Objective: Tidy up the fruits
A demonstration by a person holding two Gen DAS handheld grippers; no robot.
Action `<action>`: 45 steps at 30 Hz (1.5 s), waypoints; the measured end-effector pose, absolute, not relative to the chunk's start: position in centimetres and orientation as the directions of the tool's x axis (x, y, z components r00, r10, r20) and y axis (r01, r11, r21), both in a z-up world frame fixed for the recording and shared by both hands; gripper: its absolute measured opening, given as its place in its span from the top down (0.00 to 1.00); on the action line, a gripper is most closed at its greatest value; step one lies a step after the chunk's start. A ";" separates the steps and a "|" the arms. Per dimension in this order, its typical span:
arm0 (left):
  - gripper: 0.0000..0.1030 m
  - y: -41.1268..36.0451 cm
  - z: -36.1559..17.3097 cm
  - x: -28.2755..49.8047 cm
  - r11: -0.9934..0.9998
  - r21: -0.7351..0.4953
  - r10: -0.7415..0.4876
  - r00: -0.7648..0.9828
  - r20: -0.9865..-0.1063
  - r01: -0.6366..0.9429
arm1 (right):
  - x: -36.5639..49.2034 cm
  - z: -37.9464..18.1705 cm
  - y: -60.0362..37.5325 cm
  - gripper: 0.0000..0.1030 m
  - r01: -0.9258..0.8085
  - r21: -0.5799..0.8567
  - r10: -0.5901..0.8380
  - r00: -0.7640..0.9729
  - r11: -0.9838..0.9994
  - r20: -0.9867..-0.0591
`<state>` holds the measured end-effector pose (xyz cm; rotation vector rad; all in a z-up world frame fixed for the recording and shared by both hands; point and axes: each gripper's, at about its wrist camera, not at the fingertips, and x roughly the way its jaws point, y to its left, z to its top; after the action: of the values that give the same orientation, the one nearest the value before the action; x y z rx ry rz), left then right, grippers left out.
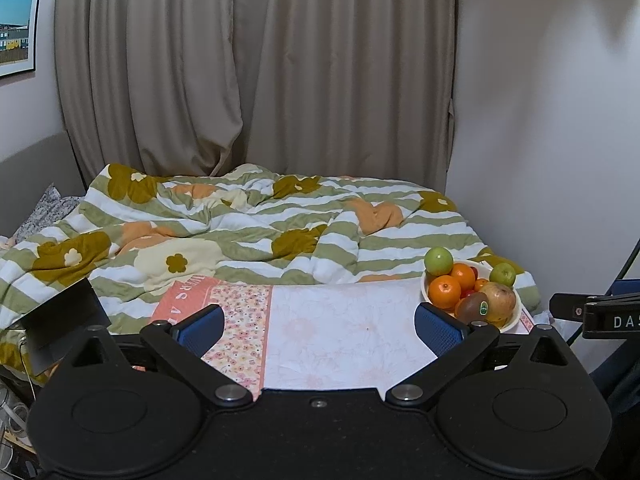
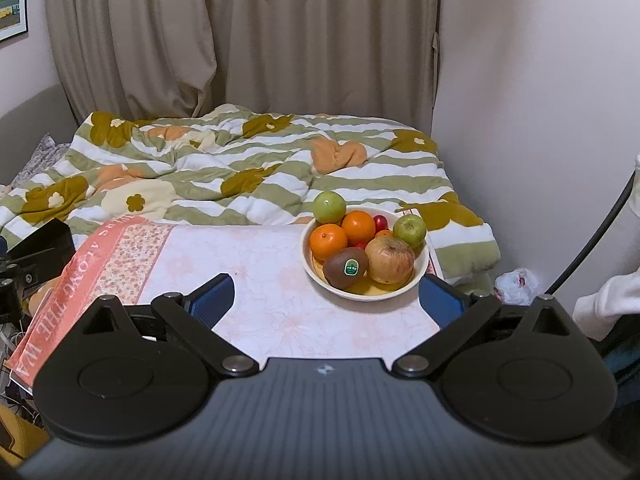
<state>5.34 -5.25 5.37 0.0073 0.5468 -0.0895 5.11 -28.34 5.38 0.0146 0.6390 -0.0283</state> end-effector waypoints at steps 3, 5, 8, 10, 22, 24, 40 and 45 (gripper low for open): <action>0.00 -5.3 5.4 5.3 0.996 -0.013 -0.080 0.850 -0.521 0.086 | 5.1 5.4 -28.3 0.00 0.029 0.006 -0.020 0.801 1.000 -0.598; 0.00 -5.5 5.4 5.3 0.996 -0.009 -0.077 0.851 -0.520 0.085 | 5.1 5.4 -28.3 0.00 0.029 0.007 -0.019 0.800 1.000 -0.599; 0.00 -5.6 5.4 5.2 0.997 -0.009 -0.076 0.852 -0.517 0.083 | 5.1 5.4 -28.3 0.00 0.029 0.008 -0.018 0.801 1.000 -0.598; 0.00 -5.6 5.4 5.2 0.997 -0.010 -0.076 0.852 -0.517 0.083 | 5.1 5.3 -28.2 0.00 0.030 0.008 -0.019 0.800 1.000 -0.600; 0.00 -5.7 5.7 4.8 0.996 -0.015 -0.084 0.858 -0.507 0.089 | 4.8 5.2 -28.1 0.00 0.030 0.011 -0.017 0.797 0.999 -0.603; 0.00 -5.7 5.7 4.8 0.996 -0.015 -0.083 0.858 -0.507 0.088 | 4.9 5.2 -28.2 0.00 0.030 0.011 -0.017 0.799 0.999 -0.602; 0.00 -6.0 5.7 4.5 0.997 -0.008 -0.074 0.860 -0.505 0.082 | 4.2 4.8 -27.6 0.00 0.030 0.019 -0.012 0.795 0.999 -0.607; 0.00 -5.6 5.6 4.3 0.997 -0.006 -0.071 0.856 -0.512 0.080 | 3.9 4.7 -27.5 0.00 0.031 0.019 -0.013 0.793 0.999 -0.609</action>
<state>4.33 -5.55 5.62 0.0158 0.5369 -0.0794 3.94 -27.52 4.70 0.0280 0.6543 -0.0233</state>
